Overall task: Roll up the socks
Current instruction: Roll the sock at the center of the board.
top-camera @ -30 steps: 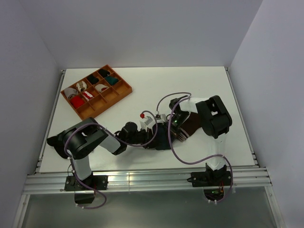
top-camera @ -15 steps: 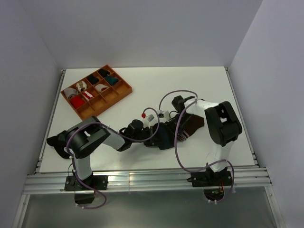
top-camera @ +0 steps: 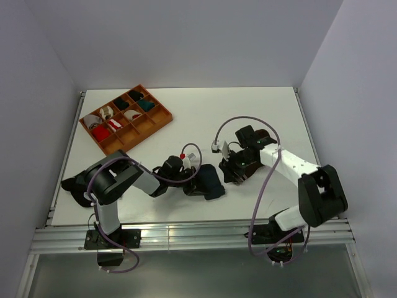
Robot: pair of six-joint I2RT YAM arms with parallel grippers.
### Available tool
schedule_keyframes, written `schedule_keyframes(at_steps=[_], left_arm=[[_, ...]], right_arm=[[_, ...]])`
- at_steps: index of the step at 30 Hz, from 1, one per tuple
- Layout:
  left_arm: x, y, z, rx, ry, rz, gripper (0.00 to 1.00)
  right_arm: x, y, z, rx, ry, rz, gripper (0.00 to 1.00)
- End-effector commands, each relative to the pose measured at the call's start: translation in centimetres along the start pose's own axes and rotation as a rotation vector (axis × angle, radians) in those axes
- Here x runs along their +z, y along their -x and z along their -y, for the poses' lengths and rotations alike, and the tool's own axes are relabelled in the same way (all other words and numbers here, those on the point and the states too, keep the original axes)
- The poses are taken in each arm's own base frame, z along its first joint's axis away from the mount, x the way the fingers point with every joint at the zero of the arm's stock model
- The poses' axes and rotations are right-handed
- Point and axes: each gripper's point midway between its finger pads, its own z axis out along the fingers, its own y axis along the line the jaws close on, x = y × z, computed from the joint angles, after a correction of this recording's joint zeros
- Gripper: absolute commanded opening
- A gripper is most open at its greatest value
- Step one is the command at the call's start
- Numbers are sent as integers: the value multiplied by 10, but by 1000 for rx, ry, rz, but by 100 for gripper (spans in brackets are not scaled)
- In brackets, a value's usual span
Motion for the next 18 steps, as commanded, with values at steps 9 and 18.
schedule_keyframes(at_steps=[9, 18], left_arm=[[-24, -33, -77, -199, 228, -180, 0], [-17, -18, -73, -194, 269, -207, 0]], right_arm=[[-10, 6, -34, -393, 5, 132, 61], [24, 0, -66, -588, -37, 80, 63]])
